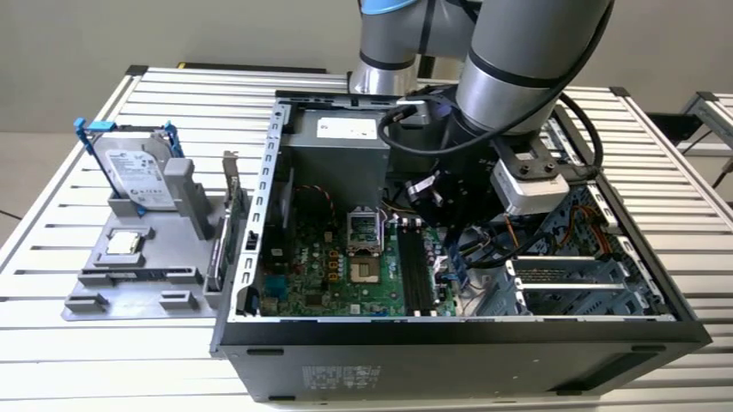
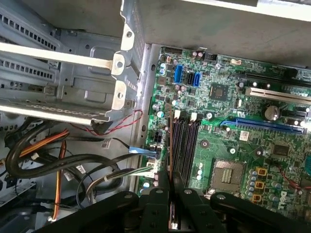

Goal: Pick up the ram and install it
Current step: 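Insert the ram into the slot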

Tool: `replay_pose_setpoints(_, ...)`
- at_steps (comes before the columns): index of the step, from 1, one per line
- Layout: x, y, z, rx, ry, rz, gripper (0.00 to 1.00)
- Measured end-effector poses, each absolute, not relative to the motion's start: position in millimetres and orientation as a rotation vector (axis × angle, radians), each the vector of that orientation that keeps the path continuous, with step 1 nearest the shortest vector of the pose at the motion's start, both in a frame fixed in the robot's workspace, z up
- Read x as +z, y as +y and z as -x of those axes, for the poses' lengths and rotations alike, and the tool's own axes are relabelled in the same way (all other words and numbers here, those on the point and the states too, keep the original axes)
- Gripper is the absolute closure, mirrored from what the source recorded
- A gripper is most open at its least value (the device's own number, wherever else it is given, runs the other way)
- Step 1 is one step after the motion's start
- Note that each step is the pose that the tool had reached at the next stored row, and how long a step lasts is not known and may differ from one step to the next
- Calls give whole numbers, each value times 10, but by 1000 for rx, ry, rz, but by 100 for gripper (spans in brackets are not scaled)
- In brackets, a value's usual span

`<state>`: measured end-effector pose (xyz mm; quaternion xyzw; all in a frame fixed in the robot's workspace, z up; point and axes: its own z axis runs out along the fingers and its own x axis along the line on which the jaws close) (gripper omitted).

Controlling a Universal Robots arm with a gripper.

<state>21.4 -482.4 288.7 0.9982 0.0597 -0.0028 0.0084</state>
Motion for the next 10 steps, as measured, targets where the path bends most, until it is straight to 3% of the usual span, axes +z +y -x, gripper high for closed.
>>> replay_pose_setpoints(10, 2885, -4823, -216, -9, 117, -3122, 100)
